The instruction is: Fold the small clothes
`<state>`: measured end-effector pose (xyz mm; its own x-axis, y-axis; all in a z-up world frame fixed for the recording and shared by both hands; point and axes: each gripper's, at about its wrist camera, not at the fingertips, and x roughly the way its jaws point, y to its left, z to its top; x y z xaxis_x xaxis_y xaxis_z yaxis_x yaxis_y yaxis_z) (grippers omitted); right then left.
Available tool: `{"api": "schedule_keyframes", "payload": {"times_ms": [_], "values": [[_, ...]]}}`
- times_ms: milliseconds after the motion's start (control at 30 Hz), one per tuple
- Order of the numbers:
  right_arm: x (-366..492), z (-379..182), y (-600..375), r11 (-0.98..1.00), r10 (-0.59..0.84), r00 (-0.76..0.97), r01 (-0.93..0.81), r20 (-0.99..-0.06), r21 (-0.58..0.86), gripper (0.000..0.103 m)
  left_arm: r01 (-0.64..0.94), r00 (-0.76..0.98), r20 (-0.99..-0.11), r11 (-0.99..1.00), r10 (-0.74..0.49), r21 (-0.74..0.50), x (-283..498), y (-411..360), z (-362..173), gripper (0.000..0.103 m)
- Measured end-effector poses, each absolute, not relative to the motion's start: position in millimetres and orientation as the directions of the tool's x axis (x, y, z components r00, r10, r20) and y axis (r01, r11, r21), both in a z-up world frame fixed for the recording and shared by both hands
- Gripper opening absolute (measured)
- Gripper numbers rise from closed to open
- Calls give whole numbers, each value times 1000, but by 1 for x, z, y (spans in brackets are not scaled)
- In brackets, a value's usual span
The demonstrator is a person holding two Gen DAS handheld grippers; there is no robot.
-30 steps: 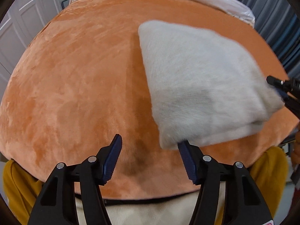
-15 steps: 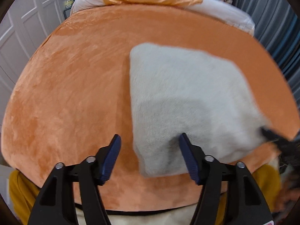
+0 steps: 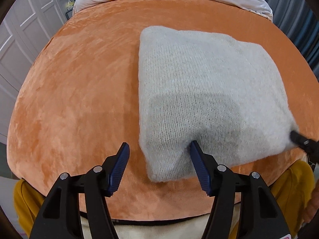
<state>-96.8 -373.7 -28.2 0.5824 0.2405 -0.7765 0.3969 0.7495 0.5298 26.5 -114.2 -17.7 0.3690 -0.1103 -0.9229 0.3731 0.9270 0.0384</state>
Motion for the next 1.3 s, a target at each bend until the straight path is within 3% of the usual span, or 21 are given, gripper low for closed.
{"api": "schedule_keyframes", "payload": {"times_ms": [100, 233, 300, 400, 433, 500, 633, 733, 800, 967, 1067, 1300], "values": [[-102, 2, -369, 788, 149, 627, 392, -764, 476, 31, 372, 370, -923, 927, -109, 40, 26, -115, -18, 61], [-91, 14, -359, 814, 174, 644, 331, -745, 477, 34, 370, 368, -923, 928, -108, 39, 26, -116, -18, 61], [-85, 8, -352, 843, 168, 621, 312, -765, 438, 39, 370, 370, -923, 928, -107, 40, 26, -115, -19, 62], [-67, -23, -350, 859, 171, 548, 324, -819, 396, 39, 370, 369, -923, 928, -108, 40, 27, -113, -20, 63], [-66, -30, -353, 856, 181, 535, 327, -825, 400, 38, 370, 365, -925, 928, -108, 38, 27, -113, -21, 64], [-66, -26, -356, 838, 217, 562, 311, -798, 448, 15, 372, 363, -926, 927, -107, 38, 27, -113, -21, 64], [-80, 9, -363, 801, 221, 682, 280, -697, 529, 13, 373, 363, -925, 927, -110, 36, 26, -113, -22, 64], [-66, -36, -362, 826, 206, 551, 346, -809, 445, 13, 375, 353, -929, 927, -110, 33, 26, -116, -26, 64], [-63, -53, -361, 820, 230, 529, 346, -817, 455, 15, 377, 342, -933, 926, -106, 33, 27, -117, -30, 64], [-53, -5, -362, 832, 199, 586, 322, -785, 452, 21, 372, 353, -927, 928, -130, 12, 27, -117, -16, 63], [-39, 11, -367, 835, 186, 629, 303, -755, 459, 38, 366, 365, -915, 930, -175, -31, 29, -118, 3, 62], [36, -3, -393, 850, 143, 596, 336, -790, 407, 47, 351, 407, -894, 936, -188, -37, 55, -134, 20, 62]]}}
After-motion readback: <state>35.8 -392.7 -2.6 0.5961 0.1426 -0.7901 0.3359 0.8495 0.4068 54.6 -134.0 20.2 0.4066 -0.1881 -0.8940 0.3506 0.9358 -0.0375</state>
